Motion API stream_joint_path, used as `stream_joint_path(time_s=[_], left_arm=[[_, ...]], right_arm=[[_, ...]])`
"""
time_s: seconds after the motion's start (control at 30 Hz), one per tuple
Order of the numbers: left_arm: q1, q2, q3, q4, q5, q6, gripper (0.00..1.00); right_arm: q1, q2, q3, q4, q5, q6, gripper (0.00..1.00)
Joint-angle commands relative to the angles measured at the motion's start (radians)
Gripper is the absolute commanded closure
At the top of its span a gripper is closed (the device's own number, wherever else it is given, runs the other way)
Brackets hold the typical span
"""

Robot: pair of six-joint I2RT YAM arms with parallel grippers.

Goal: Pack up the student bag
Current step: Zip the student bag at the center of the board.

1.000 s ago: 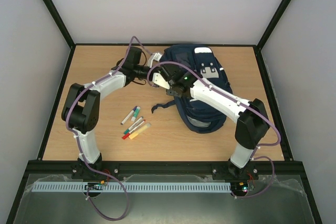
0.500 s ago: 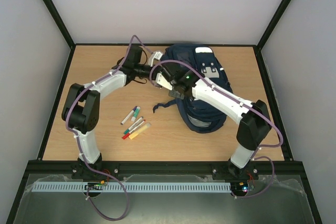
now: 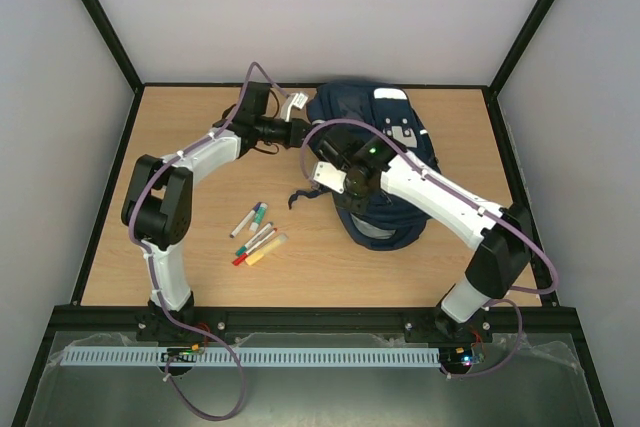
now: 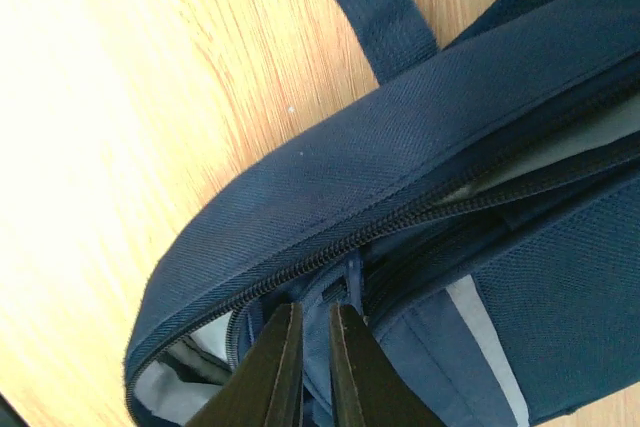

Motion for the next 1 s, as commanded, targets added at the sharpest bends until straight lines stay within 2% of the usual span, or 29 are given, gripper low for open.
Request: stream_joint_path(time_s=[0.0,0.17,0.3,0.43,0.53,0.67,0.87,0.97], left_arm=[[0.009,-0.004,0.056,0.042,0.014,0.043,0.98],[0.019,-0.012,0.045,-0.07,-0.03,0.15,0.98],[0.037,-0.016,0.022,-0.093,-0.028,0.164,0.98],[0.028,-0.04,0.005,-0.078,0.026,0.152,0.97],[0.012,-0.058,-0.013,-0.062,0.079,0.134,0.97],[-0.002,-0.093,-0.038,-0.089,0.084,0.148,0.98],[0.002,-0.101,-0.04,-0.148,0.113,0.154,0.98],[-0.002,-0.104,-0.03,-0.142,0.123,0.147,0.98]], right_arm=[[-0.022,-0.016,0.102,-0.081,-0.13,0.08,0.89],[-0.162,0.018,0.215,-0.073,-0.293,0.127,0.78],[-0.265,0.113,0.292,-0.061,-0.419,0.157,0.68],[-0.281,0.208,0.437,-0.058,-0.503,0.163,0.57],[-0.287,0.27,0.473,-0.049,-0.541,0.206,0.49],[-0.325,0.333,0.487,-0.034,-0.619,0.279,0.44],[-0.338,0.399,0.511,-0.067,-0.695,0.294,0.35],[-0.338,0.417,0.492,-0.05,-0.704,0.324,0.34]])
